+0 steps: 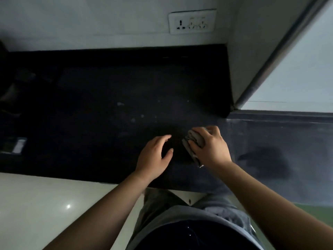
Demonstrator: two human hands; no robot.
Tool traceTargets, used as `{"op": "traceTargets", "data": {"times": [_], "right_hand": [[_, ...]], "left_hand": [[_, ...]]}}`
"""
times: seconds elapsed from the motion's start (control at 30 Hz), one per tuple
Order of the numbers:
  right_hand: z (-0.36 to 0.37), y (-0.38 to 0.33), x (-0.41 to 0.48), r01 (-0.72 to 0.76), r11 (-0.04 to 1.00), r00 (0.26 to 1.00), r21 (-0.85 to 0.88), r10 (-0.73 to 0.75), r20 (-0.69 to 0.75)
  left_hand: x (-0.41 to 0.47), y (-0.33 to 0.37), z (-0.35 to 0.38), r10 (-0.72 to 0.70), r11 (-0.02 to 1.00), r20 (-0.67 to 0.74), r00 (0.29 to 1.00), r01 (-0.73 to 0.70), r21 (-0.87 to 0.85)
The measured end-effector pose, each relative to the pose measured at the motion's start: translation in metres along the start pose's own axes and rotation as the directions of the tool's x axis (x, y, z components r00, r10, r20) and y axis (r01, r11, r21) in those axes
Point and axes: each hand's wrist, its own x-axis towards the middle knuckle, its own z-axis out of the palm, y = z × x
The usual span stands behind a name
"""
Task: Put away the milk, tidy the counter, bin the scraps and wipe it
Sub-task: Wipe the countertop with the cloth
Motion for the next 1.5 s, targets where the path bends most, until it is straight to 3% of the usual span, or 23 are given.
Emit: {"op": "traceTargets", "data": {"times": [0.17, 0.27, 0.4, 0.6, 0.7, 0.8, 0.97, 1.13, 1.37, 1.5], "right_hand": [[0.068, -0.075, 0.022, -0.044, 0.999, 0.999, -0.001, 0.044, -0.012], [0.1, -0.096, 0.027, -0.097, 0.986, 0.995, -0.133, 0.096, -0.013], [0.119, -0.109, 0.016, -0.258, 0.933, 0.958, -0.252, 0.213, -0.192], [0.153, -0.133, 0.004, -0.327, 0.825, 0.945, -0.462, 0.294, -0.144], [0.145, -0.117, 0.011, -0.292, 0.81, 0.956, -0.508, 0.253, -0.147], [0.135, -0.106, 0.021, -0.256, 0.815, 0.967, -0.52, 0.219, -0.133], [0.139, -0.122, 0.023, -0.315, 0.842, 0.949, -0.439, 0.273, -0.158], [0.142, -0.122, -0.003, -0.167, 0.87, 0.986, -0.463, 0.16, -0.055], [0.144, -0.13, 0.063, -0.405, 0.855, 0.91, -0.323, 0.346, -0.227], [0.169, -0.16, 0.076, -0.282, 0.897, 0.957, -0.34, 0.238, -0.165]], "left_hand": [[0.014, -0.087, -0.064, 0.036, 0.998, 0.0, 0.999, -0.036, 0.057], [0.027, -0.135, -0.094, 0.045, 0.988, -0.005, 0.999, -0.044, 0.147], [0.042, -0.187, -0.117, -0.025, 0.951, 0.027, 0.999, 0.015, 0.309], [0.039, -0.221, -0.117, -0.093, 0.924, 0.117, 0.989, 0.042, 0.38], [0.035, -0.227, -0.115, -0.082, 0.924, 0.133, 0.988, 0.025, 0.383], [0.034, -0.231, -0.116, -0.067, 0.927, 0.144, 0.987, 0.008, 0.374], [0.033, -0.231, -0.114, -0.059, 0.937, 0.132, 0.99, 0.009, 0.35], [0.031, -0.231, -0.112, -0.034, 0.948, 0.1, 0.994, 0.0, 0.318], [0.03, -0.233, -0.111, -0.02, 0.947, 0.074, 0.997, -0.004, 0.32], [0.032, -0.234, -0.112, -0.01, 0.94, 0.077, 0.997, -0.017, 0.34]]}}
